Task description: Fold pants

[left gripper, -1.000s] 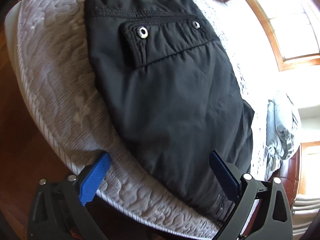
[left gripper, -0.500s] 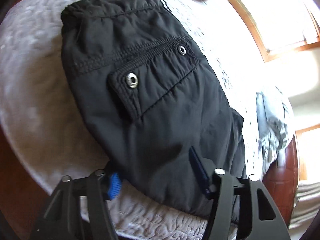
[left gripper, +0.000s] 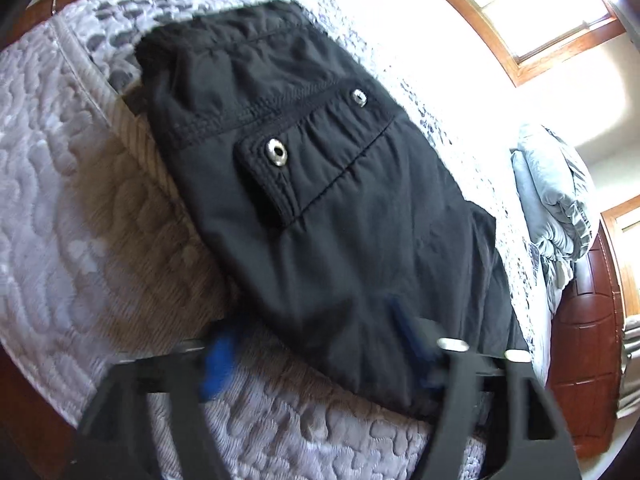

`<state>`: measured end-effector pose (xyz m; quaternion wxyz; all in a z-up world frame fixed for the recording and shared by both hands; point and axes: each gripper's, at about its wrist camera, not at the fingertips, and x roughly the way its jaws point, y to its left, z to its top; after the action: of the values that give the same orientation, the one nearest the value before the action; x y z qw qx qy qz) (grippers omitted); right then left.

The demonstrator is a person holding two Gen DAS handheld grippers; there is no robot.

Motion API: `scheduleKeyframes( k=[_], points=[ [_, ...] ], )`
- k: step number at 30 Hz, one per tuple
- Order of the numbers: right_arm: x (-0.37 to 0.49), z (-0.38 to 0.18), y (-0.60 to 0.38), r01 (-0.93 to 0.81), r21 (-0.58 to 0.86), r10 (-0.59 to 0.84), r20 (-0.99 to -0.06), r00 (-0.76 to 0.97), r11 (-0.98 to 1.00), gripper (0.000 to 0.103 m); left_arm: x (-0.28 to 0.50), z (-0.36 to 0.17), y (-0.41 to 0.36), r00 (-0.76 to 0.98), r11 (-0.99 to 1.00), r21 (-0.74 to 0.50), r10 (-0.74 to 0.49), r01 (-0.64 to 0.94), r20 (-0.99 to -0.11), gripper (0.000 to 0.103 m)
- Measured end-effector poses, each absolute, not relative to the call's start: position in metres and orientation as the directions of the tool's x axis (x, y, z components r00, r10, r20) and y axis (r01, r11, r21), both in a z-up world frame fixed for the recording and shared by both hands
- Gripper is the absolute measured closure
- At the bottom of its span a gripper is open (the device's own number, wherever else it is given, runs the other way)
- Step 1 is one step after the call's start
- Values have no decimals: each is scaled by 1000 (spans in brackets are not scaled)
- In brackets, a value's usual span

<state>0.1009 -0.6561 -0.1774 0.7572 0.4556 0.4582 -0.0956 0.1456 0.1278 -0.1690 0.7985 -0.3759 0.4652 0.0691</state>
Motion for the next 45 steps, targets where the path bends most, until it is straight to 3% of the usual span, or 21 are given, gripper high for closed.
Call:
scheduleKeyframes(
  k=[2, 13, 23, 27, 35, 45],
  points=[
    [104, -173, -650, 565, 584, 256, -792, 554, 583, 92, 137, -163, 132, 552, 723, -507, -208, -470, -807, 7],
    [127, -98, -589, 460, 454, 102, -787, 608, 763, 92, 108, -149, 137, 551, 682, -537, -230, -497, -802, 4],
    [167, -20, -417, -10, 156, 123, -732, 670, 988, 92, 80, -150, 136, 564, 644, -580, -268, -498, -781, 4],
    [171, -28, -354, -153, 48, 136, -757, 639, 987, 92, 70, -150, 142, 571, 625, -598, -280, -502, -772, 4],
    [170, -71, -283, -308, 53, 216, -823, 525, 950, 92, 61, -141, 151, 590, 612, -611, -274, -502, -760, 4],
    [142, -119, -234, -448, -48, 175, -880, 442, 893, 91, 61, -136, 152, 585, 611, -607, -273, -508, -764, 4]
  ],
)
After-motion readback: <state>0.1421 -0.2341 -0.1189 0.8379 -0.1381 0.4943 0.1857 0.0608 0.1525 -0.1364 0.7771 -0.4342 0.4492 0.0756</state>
